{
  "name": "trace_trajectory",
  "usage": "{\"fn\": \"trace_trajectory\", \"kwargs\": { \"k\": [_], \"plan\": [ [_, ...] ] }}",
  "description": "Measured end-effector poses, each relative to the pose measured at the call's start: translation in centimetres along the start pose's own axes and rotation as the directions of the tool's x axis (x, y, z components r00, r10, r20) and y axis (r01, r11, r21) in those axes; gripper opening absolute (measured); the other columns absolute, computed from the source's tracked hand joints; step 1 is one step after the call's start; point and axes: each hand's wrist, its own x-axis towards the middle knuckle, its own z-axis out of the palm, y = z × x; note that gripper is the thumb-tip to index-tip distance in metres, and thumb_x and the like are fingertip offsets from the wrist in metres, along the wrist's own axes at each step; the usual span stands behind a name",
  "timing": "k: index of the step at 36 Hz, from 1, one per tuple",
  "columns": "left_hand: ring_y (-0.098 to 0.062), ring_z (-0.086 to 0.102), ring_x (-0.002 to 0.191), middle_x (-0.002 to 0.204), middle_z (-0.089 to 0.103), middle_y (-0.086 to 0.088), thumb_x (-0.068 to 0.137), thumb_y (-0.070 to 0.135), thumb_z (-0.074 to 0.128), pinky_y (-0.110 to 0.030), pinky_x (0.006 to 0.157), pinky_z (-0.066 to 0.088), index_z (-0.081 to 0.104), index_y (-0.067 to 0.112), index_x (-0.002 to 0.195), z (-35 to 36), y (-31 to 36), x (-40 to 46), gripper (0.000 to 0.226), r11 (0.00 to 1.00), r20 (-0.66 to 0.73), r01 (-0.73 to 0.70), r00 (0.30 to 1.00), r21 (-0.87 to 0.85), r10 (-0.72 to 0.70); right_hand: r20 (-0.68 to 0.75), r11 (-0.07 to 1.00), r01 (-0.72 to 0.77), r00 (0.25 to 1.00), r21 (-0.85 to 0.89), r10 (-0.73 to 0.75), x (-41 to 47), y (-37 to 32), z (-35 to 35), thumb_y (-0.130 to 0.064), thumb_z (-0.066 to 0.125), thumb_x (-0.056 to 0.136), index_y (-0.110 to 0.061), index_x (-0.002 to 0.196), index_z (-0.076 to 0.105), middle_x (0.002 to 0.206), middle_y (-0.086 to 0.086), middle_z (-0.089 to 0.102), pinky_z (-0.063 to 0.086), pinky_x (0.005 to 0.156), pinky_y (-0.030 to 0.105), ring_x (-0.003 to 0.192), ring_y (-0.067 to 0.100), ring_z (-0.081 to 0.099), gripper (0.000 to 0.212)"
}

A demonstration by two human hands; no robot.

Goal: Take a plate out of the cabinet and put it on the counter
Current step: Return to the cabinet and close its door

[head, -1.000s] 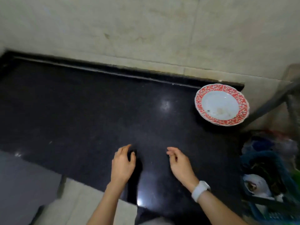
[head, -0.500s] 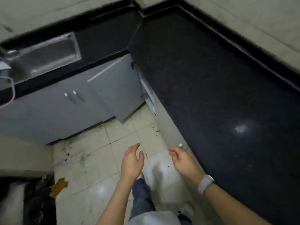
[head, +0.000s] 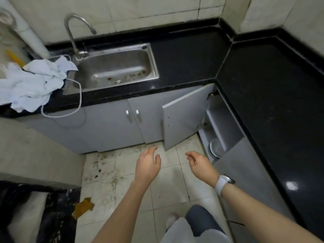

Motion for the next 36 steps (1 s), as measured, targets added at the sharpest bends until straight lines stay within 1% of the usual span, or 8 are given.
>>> {"fn": "trace_trajectory", "kwargs": {
  "k": [4,10,15,21,24,28,33,36],
  "plan": [
    [-0.029,0.046,0.125,0.134,0.054,-0.012,0.091,0.017,0.046,-0.039,0.105,0.038,0.048,0.009,0.132,-1.9,-0.4,5.5,0.041,1.0,-0.013,-0.018,1.0,0.004,0.018,-0.042,0.999,0.016,0.999,-0.048,-0.018,6.1,-2.5,-0.4,-0.009,0.038,0.087,-0.008,0.118,0.054,0.122,0.017,0.061,0.044,0.099,0.041,0.113,0.032,0.056,0.035],
    [-0.027,0.042,0.127,0.139,0.045,-0.009,0.094,0.018,0.044,-0.041,0.106,0.039,0.039,0.011,0.138,-3.7,-0.3,13.5,0.045,0.996,0.057,-0.076,0.996,0.052,0.073,-0.074,0.983,0.043,0.996,-0.177,-0.057,15.7,-5.3,-1.6,-0.005,0.037,0.086,-0.007,0.127,0.047,0.128,0.018,0.049,0.036,0.104,0.039,0.12,0.034,0.044,0.042],
    [-0.03,0.042,0.126,0.139,0.045,-0.012,0.092,0.016,0.046,-0.043,0.106,0.039,0.041,0.011,0.136,-4.8,0.0,21.7,0.044,0.985,0.083,-0.131,0.989,0.113,0.122,-0.093,0.96,0.034,0.994,-0.277,-0.062,24.2,-6.0,-1.9,-0.009,0.038,0.085,-0.016,0.133,0.04,0.133,0.017,0.044,0.038,0.103,0.045,0.123,0.036,0.038,0.048],
    [-0.031,0.044,0.125,0.14,0.045,-0.013,0.091,0.015,0.044,-0.043,0.106,0.04,0.039,0.011,0.138,-5.4,1.2,29.1,0.047,0.949,0.208,-0.216,0.963,0.228,0.169,0.009,0.914,-0.058,0.998,-0.402,0.067,30.1,-5.9,-2.3,-0.018,0.034,0.09,-0.025,0.142,0.022,0.156,0.015,0.01,0.008,0.118,0.05,0.144,0.034,0.002,0.054],
    [-0.027,0.04,0.13,0.143,0.042,-0.009,0.092,0.018,0.044,-0.042,0.109,0.037,0.038,0.014,0.138,-5.2,2.5,31.7,0.047,0.925,0.233,-0.28,0.947,0.259,0.222,0.036,0.91,-0.079,0.994,-0.406,0.103,30.7,-5.0,-2.4,-0.02,0.032,0.091,-0.03,0.14,0.025,0.157,0.01,0.006,0.002,0.119,0.051,0.145,0.029,-0.004,0.05],
    [-0.027,0.034,0.133,0.147,0.037,-0.007,0.089,0.016,0.046,-0.044,0.107,0.033,0.039,0.016,0.138,-4.2,5.4,34.6,0.049,0.852,0.291,-0.419,0.896,0.314,0.334,0.022,0.924,-0.066,0.997,-0.378,0.081,30.2,-4.6,-2.9,-0.027,0.028,0.092,-0.029,0.134,0.034,0.156,0.006,0.014,0.002,0.118,0.049,0.145,0.025,0.0,0.042],
    [-0.034,0.049,0.124,0.136,0.053,-0.013,0.077,0.011,0.06,-0.052,0.095,0.043,0.054,0.012,0.124,-1.4,9.0,37.3,0.048,0.698,0.351,-0.616,0.785,0.365,0.51,-0.047,0.929,-0.164,0.986,-0.333,0.157,28.2,-3.7,-2.7,-0.036,0.02,0.085,-0.019,0.114,0.053,0.152,0.008,0.028,0.004,0.117,0.047,0.144,0.024,0.013,0.047],
    [-0.035,0.044,0.13,0.141,0.048,-0.015,0.074,0.015,0.062,-0.057,0.1,0.039,0.05,0.013,0.129,0.5,11.1,38.6,0.056,0.595,0.425,-0.704,0.709,0.388,0.562,-0.122,0.886,-0.296,0.955,-0.358,0.27,26.6,-2.6,-2.1,-0.033,0.036,0.076,-0.02,0.086,0.061,0.136,0.008,0.054,0.039,0.104,0.048,0.131,0.022,0.044,0.03]
  ]
}}
